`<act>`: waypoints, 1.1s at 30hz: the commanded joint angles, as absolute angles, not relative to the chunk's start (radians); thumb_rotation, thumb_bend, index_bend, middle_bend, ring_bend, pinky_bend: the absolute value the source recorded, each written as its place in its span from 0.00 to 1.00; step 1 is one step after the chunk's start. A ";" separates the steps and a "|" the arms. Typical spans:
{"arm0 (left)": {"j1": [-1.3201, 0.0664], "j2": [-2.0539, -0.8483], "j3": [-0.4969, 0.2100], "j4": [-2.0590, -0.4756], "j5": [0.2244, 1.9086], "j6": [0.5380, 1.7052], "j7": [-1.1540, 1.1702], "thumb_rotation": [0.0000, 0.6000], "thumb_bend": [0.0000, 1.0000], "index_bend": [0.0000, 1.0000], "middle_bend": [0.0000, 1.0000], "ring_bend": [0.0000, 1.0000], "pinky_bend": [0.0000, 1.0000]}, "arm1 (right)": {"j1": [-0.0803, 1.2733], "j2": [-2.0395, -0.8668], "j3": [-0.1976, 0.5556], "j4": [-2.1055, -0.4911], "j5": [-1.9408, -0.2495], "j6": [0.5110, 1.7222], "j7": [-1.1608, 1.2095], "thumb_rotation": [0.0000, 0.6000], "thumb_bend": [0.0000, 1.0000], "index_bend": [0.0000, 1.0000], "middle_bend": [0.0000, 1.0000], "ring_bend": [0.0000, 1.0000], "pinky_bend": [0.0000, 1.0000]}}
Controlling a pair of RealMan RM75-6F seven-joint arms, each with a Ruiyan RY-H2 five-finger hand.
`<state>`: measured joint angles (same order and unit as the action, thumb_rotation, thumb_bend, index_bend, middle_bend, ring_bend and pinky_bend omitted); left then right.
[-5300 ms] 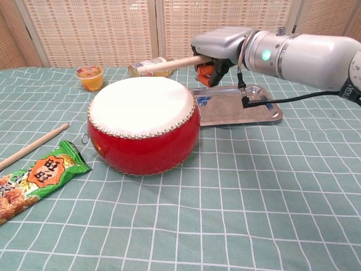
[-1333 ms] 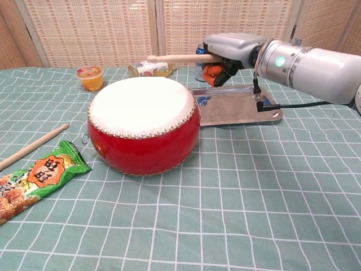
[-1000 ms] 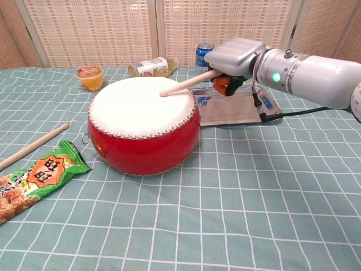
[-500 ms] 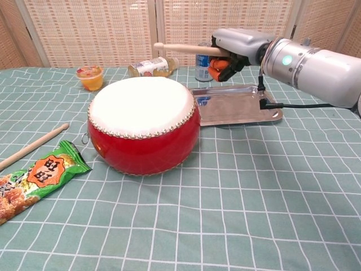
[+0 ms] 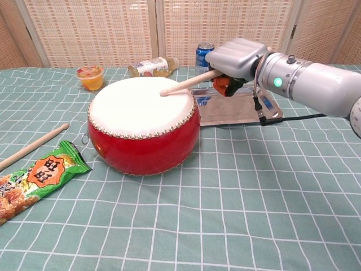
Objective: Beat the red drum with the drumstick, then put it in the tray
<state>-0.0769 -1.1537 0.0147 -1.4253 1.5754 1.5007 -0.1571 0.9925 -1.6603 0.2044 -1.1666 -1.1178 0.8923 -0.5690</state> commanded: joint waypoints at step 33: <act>-0.079 -1.152 0.015 -1.430 1.577 1.498 -0.149 1.00 0.37 0.01 0.00 0.00 0.01 | 0.932 -1.630 0.282 -1.101 -1.108 0.895 -0.294 1.00 0.61 1.00 1.00 1.00 1.00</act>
